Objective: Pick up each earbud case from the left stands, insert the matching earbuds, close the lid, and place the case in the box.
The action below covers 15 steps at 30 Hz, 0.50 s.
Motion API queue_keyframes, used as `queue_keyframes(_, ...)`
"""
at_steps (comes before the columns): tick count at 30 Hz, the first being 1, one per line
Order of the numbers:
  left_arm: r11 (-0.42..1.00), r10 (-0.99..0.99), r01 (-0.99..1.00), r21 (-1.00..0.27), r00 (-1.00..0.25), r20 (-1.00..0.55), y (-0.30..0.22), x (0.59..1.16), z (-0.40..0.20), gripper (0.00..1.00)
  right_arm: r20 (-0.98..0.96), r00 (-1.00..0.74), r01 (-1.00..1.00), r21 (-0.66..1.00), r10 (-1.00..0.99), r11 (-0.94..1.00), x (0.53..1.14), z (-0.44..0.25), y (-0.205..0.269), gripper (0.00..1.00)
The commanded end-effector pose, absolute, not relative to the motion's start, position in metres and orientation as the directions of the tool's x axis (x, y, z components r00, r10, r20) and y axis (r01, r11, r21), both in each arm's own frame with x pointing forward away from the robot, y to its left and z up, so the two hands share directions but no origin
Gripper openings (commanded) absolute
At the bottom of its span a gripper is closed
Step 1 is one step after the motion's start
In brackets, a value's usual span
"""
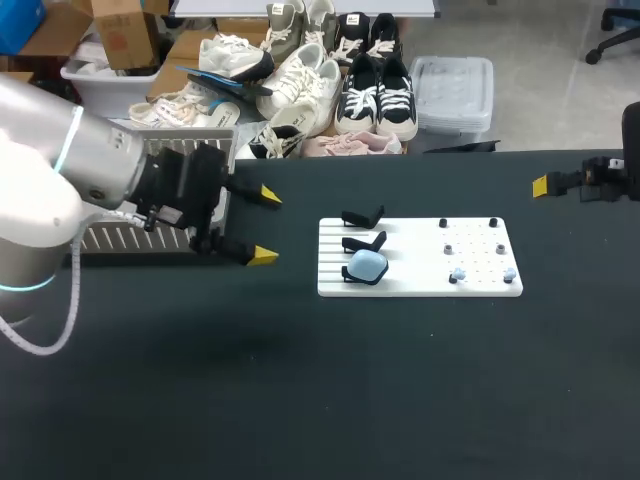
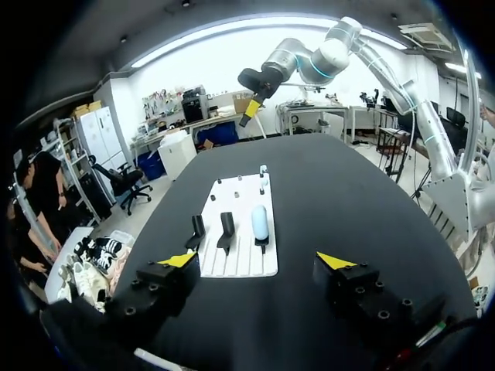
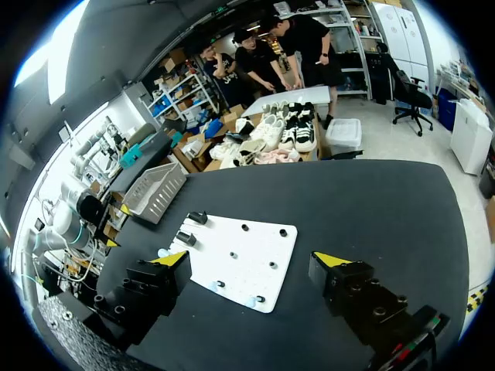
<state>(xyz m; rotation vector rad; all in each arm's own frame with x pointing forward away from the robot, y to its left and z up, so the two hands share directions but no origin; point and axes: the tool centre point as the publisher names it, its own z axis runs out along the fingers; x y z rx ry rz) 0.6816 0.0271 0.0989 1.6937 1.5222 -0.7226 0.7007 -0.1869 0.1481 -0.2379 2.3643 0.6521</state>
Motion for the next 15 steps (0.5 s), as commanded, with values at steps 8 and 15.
queue_keyframes(8, -0.054, 0.553, 0.989, 0.136, 0.143, -0.821, -0.012, 0.685, 0.077, 1.0, -0.644, -0.765, -0.331, 0.392, -0.001, 0.859, 0.701, 0.149, -0.187, 1.0)
queue_keyframes(15, -0.034, 0.549, 0.99, 0.139, 0.135, -0.825, -0.034, 0.688, 0.066, 1.0, -0.644, -0.765, -0.331, 0.392, -0.001, 0.859, 0.701, 0.149, -0.187, 1.0)
